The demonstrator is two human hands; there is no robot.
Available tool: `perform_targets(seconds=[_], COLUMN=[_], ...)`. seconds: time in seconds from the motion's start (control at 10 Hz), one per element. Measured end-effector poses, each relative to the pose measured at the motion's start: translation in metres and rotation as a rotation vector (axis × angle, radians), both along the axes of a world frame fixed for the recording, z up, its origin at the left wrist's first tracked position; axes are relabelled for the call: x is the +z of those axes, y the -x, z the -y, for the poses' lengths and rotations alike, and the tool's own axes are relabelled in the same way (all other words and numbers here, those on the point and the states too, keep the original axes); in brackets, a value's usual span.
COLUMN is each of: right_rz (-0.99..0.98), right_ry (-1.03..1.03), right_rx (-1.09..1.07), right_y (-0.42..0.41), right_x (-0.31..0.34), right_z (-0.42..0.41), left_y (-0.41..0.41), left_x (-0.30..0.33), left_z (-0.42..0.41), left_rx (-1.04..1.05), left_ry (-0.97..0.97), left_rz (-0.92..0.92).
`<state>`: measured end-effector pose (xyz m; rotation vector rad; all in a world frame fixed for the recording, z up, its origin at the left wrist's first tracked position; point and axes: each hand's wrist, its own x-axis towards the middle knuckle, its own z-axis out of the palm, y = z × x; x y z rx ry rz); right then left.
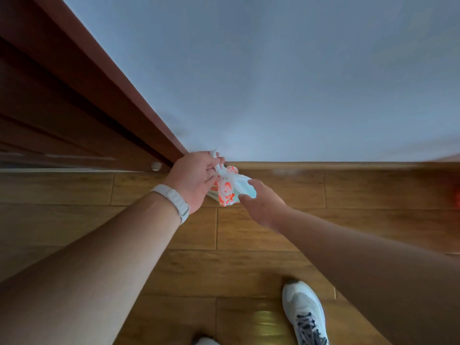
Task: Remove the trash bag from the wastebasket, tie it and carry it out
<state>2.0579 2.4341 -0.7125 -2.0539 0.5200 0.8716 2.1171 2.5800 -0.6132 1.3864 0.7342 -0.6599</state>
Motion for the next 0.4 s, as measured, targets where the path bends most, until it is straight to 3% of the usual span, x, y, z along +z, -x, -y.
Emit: perform_targets(seconds=[0.1,0.4], right_rz=[0.042,0.213], right_ry=[0.005,0.002], right_rx=[-0.013,0.083], right_y=[0.002,0.018], right_x=[0.015,0.124], right_z=[0.007,0.027], left_y=[-0.007,0.034], left_x=[0.007,0.106], left_z=[0.001,-0.021], left_rx=[-0.047,-0.102], left_ry=[-0.143,-0.176], left_rz=[-0.013,0.116])
